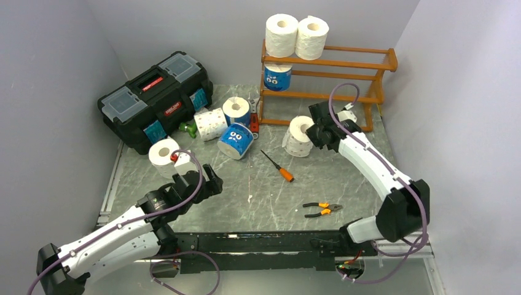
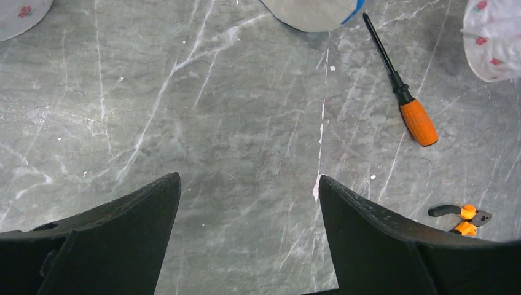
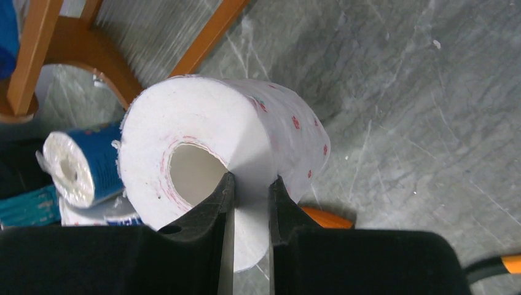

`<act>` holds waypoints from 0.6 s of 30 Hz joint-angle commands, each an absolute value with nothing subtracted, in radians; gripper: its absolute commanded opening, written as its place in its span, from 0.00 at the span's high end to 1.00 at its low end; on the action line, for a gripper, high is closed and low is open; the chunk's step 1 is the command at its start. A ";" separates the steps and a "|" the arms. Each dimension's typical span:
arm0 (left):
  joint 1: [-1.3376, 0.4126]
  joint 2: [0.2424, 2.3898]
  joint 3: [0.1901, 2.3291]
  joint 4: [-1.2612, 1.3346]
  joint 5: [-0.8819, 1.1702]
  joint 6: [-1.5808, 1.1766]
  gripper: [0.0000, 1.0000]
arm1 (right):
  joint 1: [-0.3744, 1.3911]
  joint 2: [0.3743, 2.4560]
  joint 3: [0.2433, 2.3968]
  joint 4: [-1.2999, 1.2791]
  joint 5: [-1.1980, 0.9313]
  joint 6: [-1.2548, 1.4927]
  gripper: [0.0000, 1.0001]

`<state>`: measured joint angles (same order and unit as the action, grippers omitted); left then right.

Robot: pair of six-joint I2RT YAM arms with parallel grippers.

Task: Place and organize the paper towels onto the shelf
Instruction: Pick up the paper towel from the center of the board, then place the paper towel on the shelf.

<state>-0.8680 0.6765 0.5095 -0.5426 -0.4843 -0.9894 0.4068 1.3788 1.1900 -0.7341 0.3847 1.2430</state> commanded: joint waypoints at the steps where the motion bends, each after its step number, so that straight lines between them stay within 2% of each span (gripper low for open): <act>1: -0.868 0.661 0.494 -0.518 -0.465 -0.982 0.12 | 0.388 1.420 1.215 -0.590 0.429 1.325 1.00; 8: -0.867 0.635 0.474 -0.524 -0.465 -0.982 0.12 | 0.381 1.506 1.230 -0.494 0.447 1.348 1.00; 18: -0.868 0.602 0.460 -0.542 -0.461 -0.997 0.12 | 0.380 1.671 1.378 -0.501 0.479 1.362 1.00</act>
<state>-0.8680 0.6220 0.4721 -0.5434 -0.4675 -0.9897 0.3866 1.6604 1.2961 -0.5690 0.4297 1.3361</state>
